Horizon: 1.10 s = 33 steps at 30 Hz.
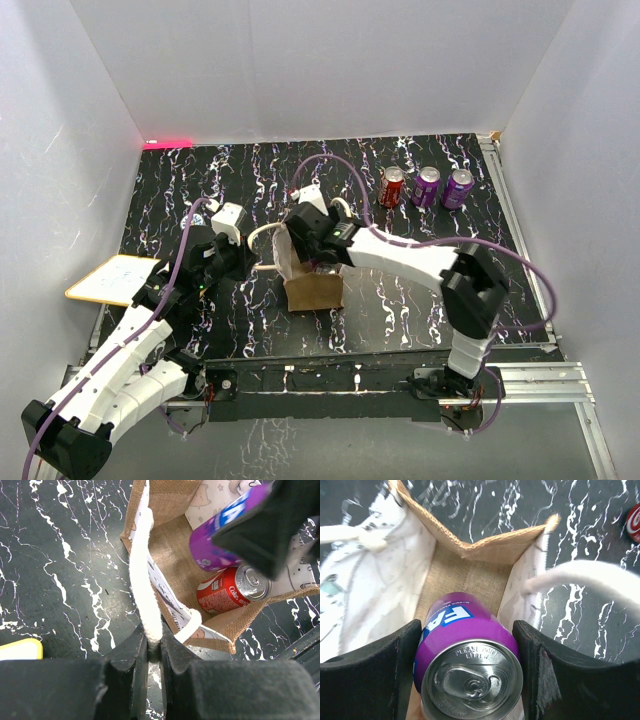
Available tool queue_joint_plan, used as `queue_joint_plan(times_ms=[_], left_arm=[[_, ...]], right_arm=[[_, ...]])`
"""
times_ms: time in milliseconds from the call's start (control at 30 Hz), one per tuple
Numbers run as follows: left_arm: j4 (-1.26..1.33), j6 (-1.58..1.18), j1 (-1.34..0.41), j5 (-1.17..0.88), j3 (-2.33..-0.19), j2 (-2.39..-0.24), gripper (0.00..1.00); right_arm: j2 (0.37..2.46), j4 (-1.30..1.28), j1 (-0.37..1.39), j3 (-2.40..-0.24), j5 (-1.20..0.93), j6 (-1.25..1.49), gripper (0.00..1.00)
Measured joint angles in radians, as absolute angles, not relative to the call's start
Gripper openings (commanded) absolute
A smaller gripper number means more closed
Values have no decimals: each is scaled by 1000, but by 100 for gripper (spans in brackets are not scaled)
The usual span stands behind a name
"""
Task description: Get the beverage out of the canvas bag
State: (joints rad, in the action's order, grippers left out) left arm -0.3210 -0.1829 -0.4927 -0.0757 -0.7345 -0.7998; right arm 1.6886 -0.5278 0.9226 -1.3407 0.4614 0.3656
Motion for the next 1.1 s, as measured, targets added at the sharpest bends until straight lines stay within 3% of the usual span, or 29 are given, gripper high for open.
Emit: queue_joint_plan(times_ms=[200,500,767,1100], left_arm=[[-321,-183,-493,-76,-735,-800,0],[-321,-183,-493,-76,-735,-800,0],[-321,-183,-493,-76,-735,-800,0],[-321,-183,-493,-76,-735,-798,0]], right_arm=[[1477,-421,923,-1231,433,371,22],[1443,-384,922,-1226,370,387,18],[1380,-309,913,-1213,288,423,9],[1257,-278,908,-1213,313,400,8]])
